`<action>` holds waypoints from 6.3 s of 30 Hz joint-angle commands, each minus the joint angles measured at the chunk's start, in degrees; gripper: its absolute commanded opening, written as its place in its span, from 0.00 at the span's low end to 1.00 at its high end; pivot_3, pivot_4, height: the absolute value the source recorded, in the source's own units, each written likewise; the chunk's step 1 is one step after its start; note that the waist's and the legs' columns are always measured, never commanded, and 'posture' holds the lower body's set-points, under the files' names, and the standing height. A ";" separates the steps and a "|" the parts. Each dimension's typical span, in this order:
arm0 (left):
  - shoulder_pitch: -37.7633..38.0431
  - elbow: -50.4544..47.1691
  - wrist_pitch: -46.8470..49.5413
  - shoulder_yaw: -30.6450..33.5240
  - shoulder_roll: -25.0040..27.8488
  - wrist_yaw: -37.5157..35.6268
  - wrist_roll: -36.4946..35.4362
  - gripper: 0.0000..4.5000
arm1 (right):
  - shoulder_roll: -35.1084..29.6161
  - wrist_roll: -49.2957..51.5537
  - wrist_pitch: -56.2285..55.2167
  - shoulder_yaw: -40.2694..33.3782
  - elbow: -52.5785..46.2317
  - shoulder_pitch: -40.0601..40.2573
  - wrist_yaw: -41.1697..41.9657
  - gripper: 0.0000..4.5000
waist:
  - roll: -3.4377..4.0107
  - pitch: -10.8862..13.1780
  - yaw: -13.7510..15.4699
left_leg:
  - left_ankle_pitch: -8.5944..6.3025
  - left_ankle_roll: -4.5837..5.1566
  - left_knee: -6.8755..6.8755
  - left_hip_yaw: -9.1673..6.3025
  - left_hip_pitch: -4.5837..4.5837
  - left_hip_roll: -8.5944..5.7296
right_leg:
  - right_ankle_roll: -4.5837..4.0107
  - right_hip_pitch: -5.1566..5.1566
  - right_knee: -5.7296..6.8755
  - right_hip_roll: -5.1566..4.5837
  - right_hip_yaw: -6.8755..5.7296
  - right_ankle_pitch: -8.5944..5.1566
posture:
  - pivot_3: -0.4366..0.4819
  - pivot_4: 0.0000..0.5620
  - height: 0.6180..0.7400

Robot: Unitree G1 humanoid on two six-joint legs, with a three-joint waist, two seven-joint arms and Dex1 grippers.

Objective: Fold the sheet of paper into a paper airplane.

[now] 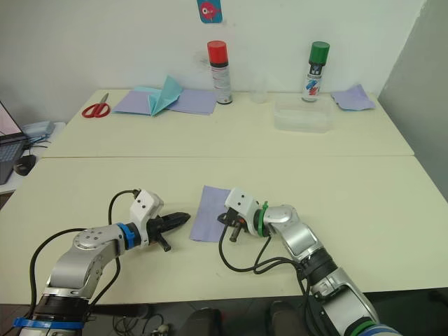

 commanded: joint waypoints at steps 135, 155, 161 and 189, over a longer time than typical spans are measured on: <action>-7.97 -3.47 3.81 -7.48 0.71 -7.05 -0.82 0.00 | 4.44 8.57 33.57 -2.91 -28.85 -2.06 -19.84 0.99 | -0.35 0.66 0.30 | -0.02 -0.04 0.13 -0.02 -1.03 -0.13 | 0.33 -0.81 0.18 0.16 -0.17 0.20 | 0.48 0.27 1.00; -9.78 -5.52 5.85 -8.30 -2.52 -7.28 -4.14 0.00 | 8.02 13.49 45.65 -11.11 -31.99 -1.77 -25.68 0.99 | -0.37 0.67 0.29 | -0.02 -0.04 0.16 -0.03 -1.05 -0.18 | 0.32 -0.84 0.20 0.21 -0.16 0.20 | 0.48 0.27 1.00; -9.74 -5.66 5.52 -8.46 -3.31 -7.14 -4.26 0.00 | 5.84 13.23 44.60 -8.98 -32.31 -1.31 -25.13 0.99 | -0.37 0.67 0.29 | -0.02 -0.04 0.16 -0.01 -1.05 -0.20 | 0.32 -0.83 0.20 0.23 -0.16 0.20 | 0.48 0.27 1.00; -9.26 -3.43 2.96 -10.41 -3.01 -6.59 -0.88 0.00 | 5.34 15.43 44.20 -11.96 -30.81 -0.51 -26.85 0.01 | -0.38 0.67 0.31 | -0.02 -0.04 0.20 -0.03 -1.05 -0.20 | 0.32 -0.82 0.25 0.30 -0.16 0.20 | 0.48 0.27 1.00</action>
